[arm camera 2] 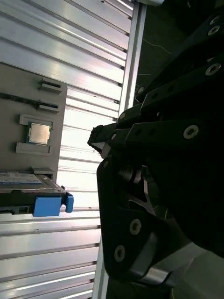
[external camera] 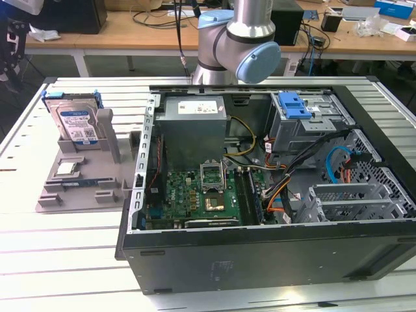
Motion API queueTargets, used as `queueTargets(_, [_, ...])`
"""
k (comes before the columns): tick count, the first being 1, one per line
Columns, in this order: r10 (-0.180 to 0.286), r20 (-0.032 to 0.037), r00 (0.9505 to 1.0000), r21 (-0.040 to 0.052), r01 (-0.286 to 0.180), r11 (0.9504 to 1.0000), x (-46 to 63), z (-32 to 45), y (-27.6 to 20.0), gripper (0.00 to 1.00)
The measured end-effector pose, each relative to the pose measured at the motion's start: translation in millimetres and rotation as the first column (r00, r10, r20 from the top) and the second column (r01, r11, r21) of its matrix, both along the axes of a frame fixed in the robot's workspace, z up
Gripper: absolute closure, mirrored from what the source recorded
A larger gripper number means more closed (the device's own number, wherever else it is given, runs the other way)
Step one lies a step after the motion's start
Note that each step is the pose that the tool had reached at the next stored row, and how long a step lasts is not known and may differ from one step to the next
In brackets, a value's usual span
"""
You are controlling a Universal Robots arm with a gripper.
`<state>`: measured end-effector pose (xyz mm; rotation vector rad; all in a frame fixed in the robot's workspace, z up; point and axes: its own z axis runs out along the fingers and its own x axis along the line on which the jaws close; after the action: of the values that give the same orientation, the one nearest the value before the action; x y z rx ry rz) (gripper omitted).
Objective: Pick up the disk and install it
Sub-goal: 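Pick up the disk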
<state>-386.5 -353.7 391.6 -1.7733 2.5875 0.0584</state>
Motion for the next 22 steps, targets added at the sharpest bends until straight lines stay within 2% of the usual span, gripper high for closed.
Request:
queueTargets(8, [0.050, 0.0001, 0.9987, 0.0001, -0.050, 0.9987, 0.0, 0.0, 0.0, 0.89])
queueTargets(11, [0.081, 0.0000, 0.9967, 0.0000, -0.081, 0.9967, 0.0, 0.0, 0.0, 0.89])
queueTargets(22, [0.136, 0.0001, 0.9907, 0.0000, -0.136, 0.9907, 0.0, 0.0, 0.0, 0.89])
